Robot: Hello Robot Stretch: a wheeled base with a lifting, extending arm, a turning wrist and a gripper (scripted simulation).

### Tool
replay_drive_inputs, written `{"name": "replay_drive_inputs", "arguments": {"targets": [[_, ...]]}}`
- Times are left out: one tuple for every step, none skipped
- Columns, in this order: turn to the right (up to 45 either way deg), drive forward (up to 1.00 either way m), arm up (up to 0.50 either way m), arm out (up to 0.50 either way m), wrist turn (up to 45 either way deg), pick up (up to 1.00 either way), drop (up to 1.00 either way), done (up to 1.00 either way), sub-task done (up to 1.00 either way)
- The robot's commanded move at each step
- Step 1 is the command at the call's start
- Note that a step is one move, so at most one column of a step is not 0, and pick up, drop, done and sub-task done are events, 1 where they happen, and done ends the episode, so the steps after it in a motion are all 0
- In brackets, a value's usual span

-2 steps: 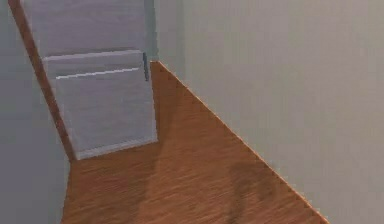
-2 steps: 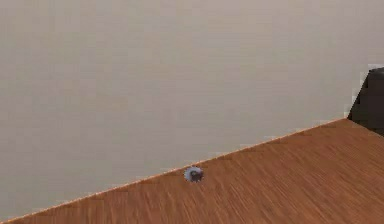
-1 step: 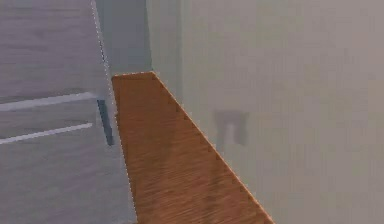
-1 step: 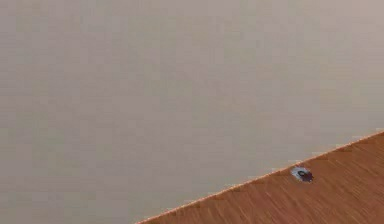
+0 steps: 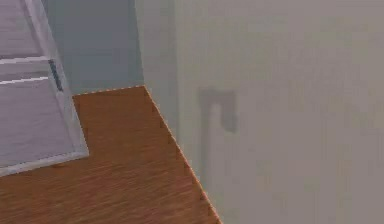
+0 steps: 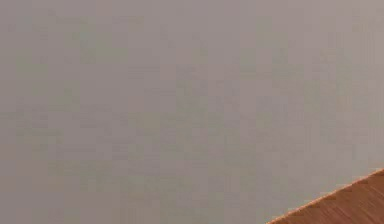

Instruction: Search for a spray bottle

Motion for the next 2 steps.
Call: {"name": "replay_drive_inputs", "arguments": {"targets": [[-39.0,0.0,0.0,0.0,0.0,0.0,0.0,0.0,0.0],[0.0,0.6,0.0,0.0,0.0,0.0,0.0,0.0,0.0]]}}
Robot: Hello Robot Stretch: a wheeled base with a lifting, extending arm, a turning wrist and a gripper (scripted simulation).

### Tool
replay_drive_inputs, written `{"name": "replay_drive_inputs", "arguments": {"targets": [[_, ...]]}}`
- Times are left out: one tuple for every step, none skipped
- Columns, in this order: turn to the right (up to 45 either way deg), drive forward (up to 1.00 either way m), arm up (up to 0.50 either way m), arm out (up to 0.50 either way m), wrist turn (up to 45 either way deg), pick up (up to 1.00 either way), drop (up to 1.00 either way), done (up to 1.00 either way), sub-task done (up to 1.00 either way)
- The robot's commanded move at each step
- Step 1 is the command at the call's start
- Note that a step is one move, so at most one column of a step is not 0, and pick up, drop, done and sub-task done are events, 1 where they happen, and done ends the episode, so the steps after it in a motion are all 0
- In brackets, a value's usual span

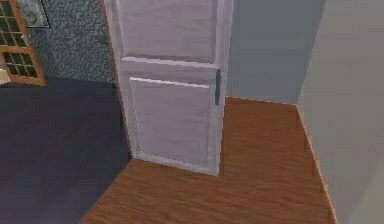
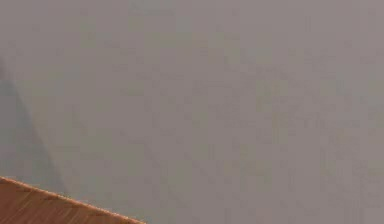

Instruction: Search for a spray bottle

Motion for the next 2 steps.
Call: {"name": "replay_drive_inputs", "arguments": {"targets": [[-45.0,0.0,0.0,0.0,0.0,0.0,0.0,0.0,0.0],[-6.0,0.0,0.0,0.0,0.0,0.0,0.0,0.0,0.0]]}}
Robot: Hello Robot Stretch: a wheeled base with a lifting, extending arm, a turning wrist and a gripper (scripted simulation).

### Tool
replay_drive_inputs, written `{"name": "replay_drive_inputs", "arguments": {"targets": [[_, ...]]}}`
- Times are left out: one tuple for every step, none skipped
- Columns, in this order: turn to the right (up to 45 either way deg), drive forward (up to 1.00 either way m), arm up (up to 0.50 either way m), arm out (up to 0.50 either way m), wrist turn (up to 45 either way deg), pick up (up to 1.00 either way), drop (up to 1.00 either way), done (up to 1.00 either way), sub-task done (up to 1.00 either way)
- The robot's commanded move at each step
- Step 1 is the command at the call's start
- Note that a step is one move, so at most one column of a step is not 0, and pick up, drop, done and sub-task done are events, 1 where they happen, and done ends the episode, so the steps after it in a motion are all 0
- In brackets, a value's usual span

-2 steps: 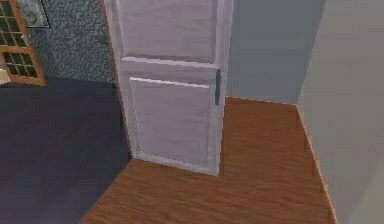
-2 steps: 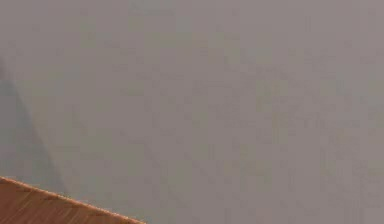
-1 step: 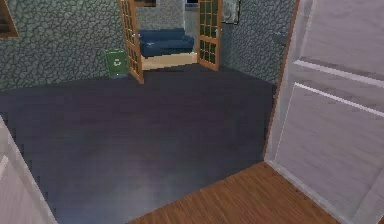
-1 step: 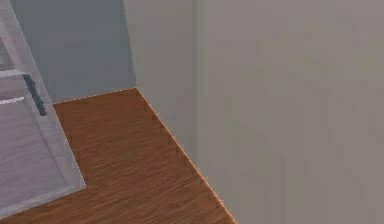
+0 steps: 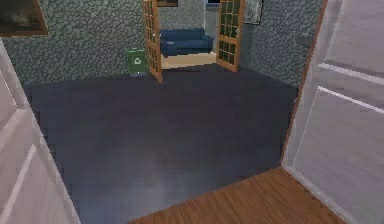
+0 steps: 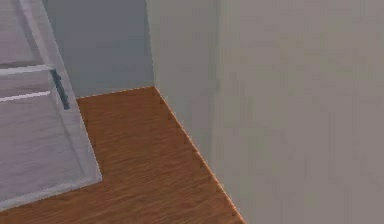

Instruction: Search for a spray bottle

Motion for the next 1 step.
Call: {"name": "replay_drive_inputs", "arguments": {"targets": [[0.0,1.0,0.0,0.0,0.0,0.0,0.0,0.0,0.0]]}}
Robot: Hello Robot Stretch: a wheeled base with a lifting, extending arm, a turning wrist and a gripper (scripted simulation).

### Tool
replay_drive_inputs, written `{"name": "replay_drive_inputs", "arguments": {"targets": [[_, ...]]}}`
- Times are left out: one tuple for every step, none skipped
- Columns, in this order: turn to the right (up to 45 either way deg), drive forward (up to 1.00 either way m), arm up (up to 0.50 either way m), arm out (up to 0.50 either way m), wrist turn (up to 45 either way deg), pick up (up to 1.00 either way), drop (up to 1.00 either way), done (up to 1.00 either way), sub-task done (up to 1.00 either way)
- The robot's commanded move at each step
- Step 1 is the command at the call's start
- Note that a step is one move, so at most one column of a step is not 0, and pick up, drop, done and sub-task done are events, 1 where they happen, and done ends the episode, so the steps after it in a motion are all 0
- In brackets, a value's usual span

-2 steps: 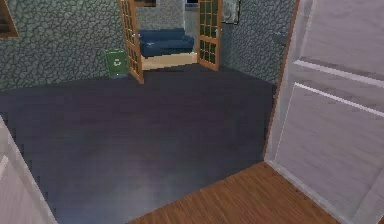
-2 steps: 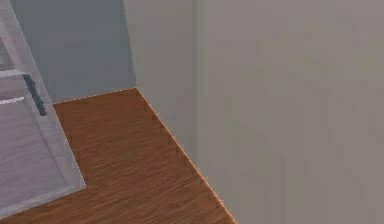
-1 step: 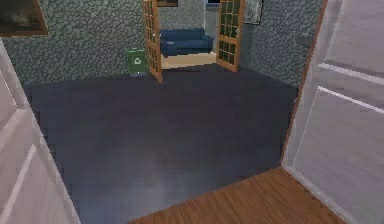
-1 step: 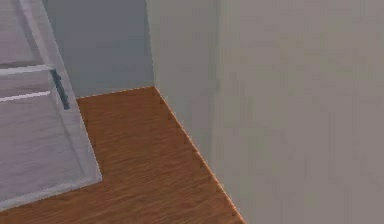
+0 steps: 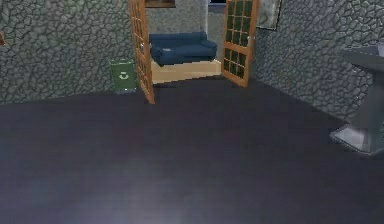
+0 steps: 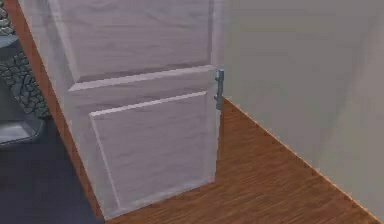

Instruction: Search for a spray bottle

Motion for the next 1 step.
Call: {"name": "replay_drive_inputs", "arguments": {"targets": [[0.0,1.0,0.0,0.0,0.0,0.0,0.0,0.0,0.0]]}}
